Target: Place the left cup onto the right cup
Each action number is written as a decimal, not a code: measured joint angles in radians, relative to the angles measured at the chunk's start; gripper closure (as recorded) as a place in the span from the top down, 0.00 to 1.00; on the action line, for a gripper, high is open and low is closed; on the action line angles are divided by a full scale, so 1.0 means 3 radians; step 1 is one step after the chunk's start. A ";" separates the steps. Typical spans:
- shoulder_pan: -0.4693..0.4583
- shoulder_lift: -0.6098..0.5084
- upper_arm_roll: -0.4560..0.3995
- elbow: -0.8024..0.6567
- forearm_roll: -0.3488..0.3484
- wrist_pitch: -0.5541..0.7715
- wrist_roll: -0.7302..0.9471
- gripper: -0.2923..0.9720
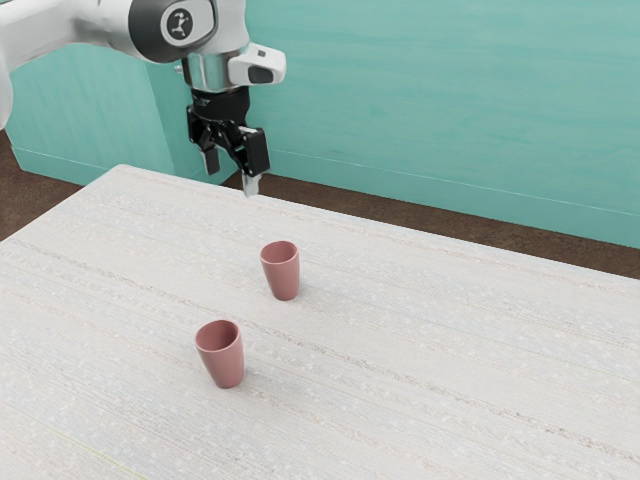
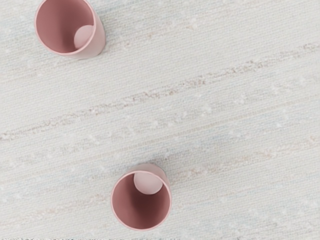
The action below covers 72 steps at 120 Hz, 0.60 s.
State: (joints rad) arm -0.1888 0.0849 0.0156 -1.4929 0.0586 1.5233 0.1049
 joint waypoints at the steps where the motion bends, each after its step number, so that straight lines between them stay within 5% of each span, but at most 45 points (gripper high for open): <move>1: 0.0000 0.0000 0.0001 0.0000 0.0000 0.0000 -0.0002 0.77; 43: 0.0031 0.0114 0.0020 0.0065 0.0006 -0.0005 -0.0089 0.77; 72: 0.0101 0.0698 0.0020 0.0638 0.0033 -0.0001 -0.0159 0.77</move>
State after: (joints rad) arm -0.1585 0.2942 0.0216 -1.3014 0.0685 1.5229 0.0572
